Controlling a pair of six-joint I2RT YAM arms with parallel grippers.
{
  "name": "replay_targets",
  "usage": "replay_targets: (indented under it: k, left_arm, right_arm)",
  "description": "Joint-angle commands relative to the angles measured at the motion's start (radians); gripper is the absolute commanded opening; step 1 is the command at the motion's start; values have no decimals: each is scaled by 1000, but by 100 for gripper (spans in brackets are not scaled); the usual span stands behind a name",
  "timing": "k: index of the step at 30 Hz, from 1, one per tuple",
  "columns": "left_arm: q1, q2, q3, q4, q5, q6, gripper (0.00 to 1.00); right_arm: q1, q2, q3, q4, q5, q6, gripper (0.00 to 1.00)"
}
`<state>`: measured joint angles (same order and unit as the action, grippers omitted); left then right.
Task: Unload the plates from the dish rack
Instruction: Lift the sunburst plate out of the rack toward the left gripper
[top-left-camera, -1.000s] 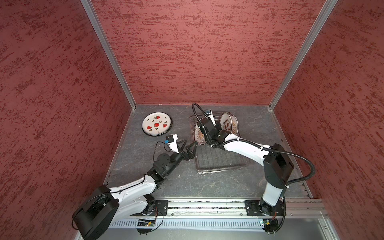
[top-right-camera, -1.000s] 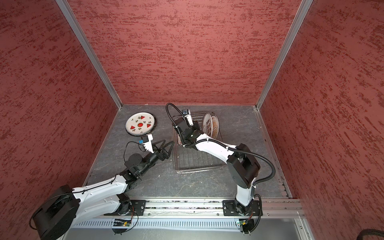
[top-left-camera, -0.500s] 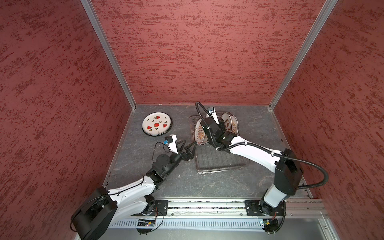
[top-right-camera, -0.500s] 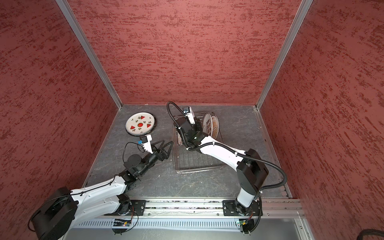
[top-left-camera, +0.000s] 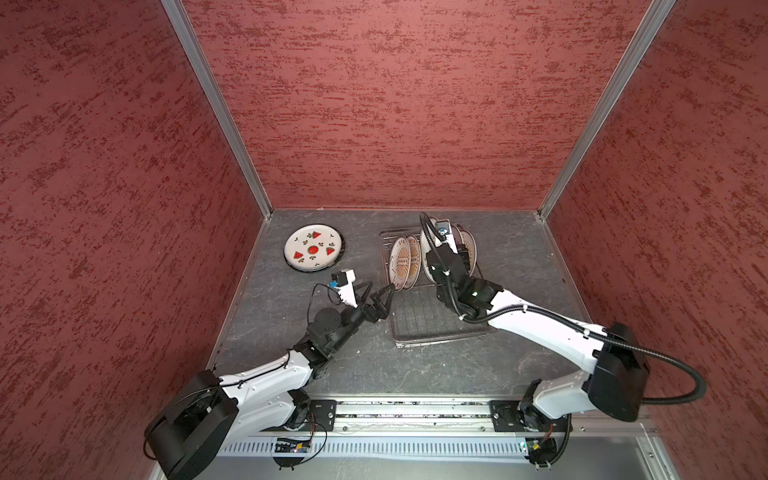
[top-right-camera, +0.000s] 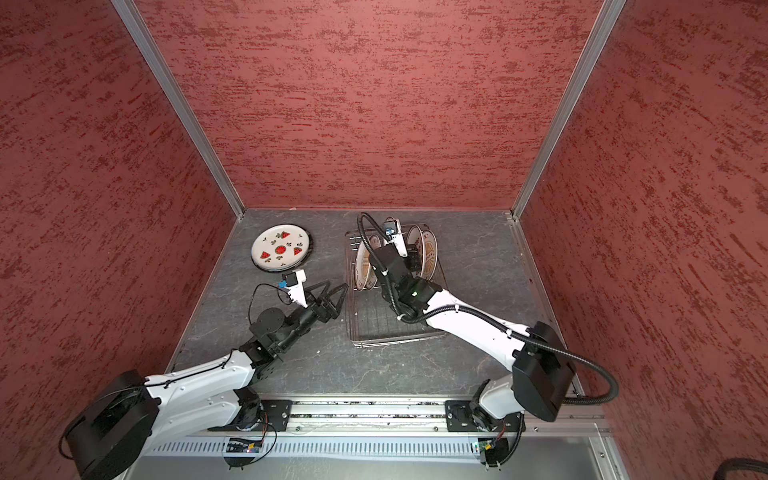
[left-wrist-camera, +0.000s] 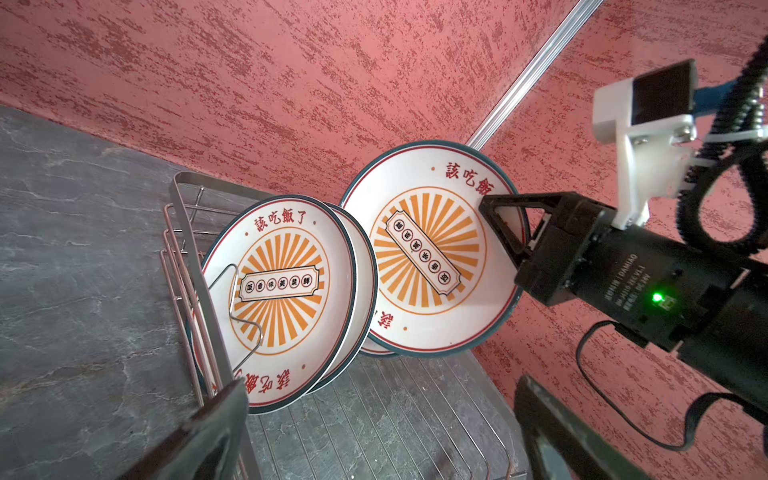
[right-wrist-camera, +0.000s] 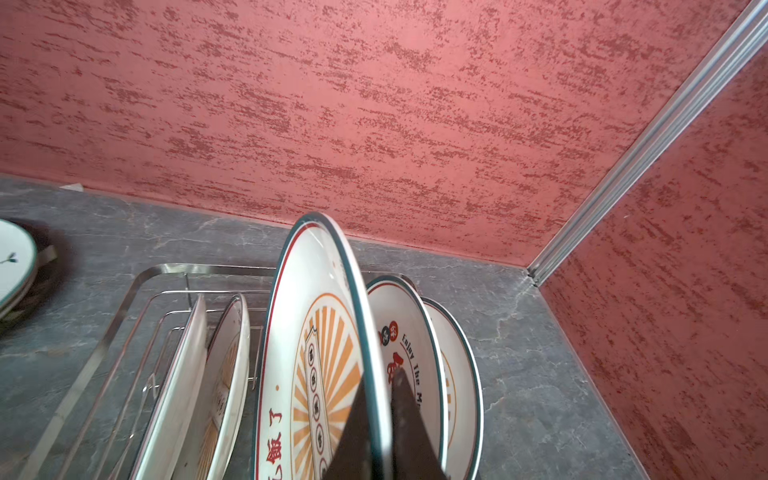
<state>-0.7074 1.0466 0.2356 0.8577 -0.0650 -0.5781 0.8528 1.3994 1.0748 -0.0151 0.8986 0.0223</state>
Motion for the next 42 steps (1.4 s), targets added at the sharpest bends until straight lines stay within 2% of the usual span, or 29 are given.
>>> replay_targets:
  k: [1, 7, 13, 15, 24, 27, 30, 32, 34, 39, 42]
  left_arm:
    - [-3, 8, 3, 32, 13, 3, 99]
    - [-1, -2, 10, 24, 75, 7, 100]
    - [-2, -3, 17, 21, 133, 3, 99]
    - [-1, 8, 22, 35, 158, 4, 99]
    - [-1, 23, 25, 87, 263, 36, 100]
    - [4, 14, 29, 70, 293, 36, 100]
    - [40, 1, 37, 44, 376, 2, 99]
    - [66, 9, 12, 112, 439, -29, 100]
    - [77, 19, -15, 200, 456, -59, 99]
    - [49, 33, 20, 144, 409, -65, 100]
    - [40, 61, 36, 146, 384, -93, 90]
  right_arm:
    - [-1, -93, -12, 139, -99, 10, 0]
    - [-16, -223, -130, 203, -114, 25, 0]
    - [-81, -354, -243, 229, -262, 83, 0]
    - [-106, -397, -276, 231, -323, 113, 0]
    - [-256, -570, -406, 252, -740, 317, 0]
    - [-310, -581, -446, 309, -895, 402, 0]
    - [-366, -567, -485, 412, -1042, 486, 0]
    - [-393, -549, -514, 490, -1127, 545, 0]
    - [-394, -528, -526, 534, -1174, 572, 0]
    - [-396, -483, -570, 645, -1239, 622, 0]
    - [-396, -482, -596, 667, -1216, 614, 0]
